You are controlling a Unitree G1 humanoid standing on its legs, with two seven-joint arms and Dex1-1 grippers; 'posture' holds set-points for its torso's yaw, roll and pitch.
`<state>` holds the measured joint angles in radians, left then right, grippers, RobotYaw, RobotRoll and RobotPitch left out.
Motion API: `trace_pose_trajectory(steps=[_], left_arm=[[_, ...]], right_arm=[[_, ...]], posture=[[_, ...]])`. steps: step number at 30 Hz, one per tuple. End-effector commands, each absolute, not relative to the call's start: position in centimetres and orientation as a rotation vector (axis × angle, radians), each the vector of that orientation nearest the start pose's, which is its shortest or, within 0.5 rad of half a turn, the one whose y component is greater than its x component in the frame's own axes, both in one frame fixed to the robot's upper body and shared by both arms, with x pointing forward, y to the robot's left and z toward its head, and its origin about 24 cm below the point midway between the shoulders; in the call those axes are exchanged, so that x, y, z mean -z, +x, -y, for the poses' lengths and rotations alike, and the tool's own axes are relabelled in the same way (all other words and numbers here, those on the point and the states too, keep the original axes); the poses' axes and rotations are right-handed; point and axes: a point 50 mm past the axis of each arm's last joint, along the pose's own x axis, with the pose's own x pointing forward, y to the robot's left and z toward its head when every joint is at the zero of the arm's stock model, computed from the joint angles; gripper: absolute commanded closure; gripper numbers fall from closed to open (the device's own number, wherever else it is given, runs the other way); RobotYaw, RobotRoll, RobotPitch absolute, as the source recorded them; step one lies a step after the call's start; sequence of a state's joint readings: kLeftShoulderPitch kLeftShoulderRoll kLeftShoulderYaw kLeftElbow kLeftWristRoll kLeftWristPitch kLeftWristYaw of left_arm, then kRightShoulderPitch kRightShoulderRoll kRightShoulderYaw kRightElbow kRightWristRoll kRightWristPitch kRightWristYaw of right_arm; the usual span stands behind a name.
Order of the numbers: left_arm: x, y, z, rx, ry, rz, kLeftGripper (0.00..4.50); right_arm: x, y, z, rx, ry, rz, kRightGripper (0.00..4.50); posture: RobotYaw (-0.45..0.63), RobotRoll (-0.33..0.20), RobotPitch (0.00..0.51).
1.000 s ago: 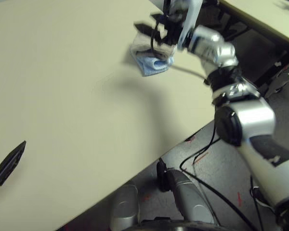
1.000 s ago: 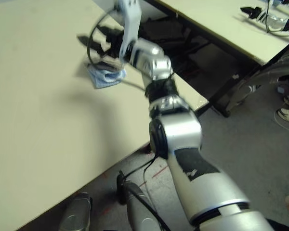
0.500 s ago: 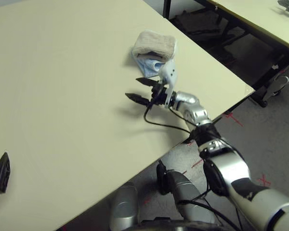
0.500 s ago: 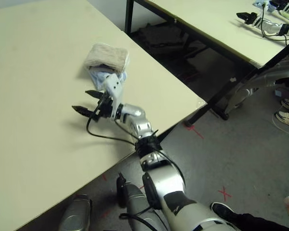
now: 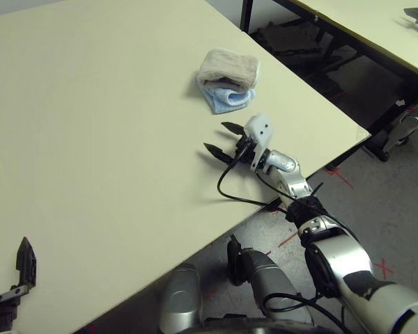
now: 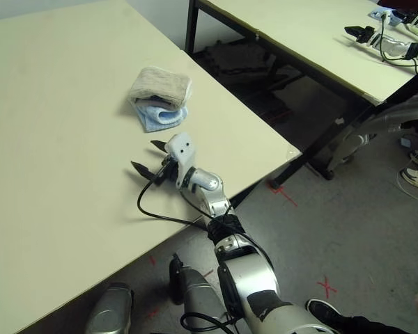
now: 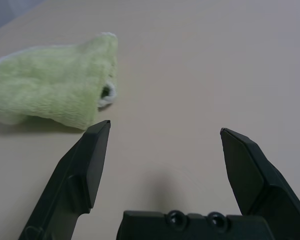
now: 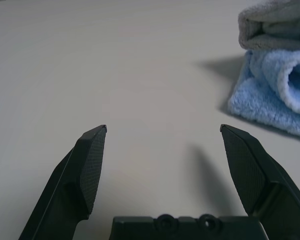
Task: Fold the towel and set it aside.
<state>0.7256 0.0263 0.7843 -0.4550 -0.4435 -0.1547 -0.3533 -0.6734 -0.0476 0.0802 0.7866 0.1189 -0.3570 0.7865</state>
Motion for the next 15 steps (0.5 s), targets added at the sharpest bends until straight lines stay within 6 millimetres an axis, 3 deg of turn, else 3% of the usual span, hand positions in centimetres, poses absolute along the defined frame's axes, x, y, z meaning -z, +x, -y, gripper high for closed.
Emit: trace_pose_trajectory(steps=[1, 15], left_arm=[[-8.82, 4.2, -31.79, -0.5, 0.156, 0.036, 0.0], [-8.74, 4.06, -31.62, -0.501, 0.163, 0.02, 0.0]], right_arm=[[-7.85, 33.89, 7.34, -0.953, -0.074, 0.171, 0.02], [-7.73, 33.76, 7.48, -0.986, -0.062, 0.169, 0.02]], posture=[[0.07, 0.0, 0.209], [0.08, 0.0, 0.203]])
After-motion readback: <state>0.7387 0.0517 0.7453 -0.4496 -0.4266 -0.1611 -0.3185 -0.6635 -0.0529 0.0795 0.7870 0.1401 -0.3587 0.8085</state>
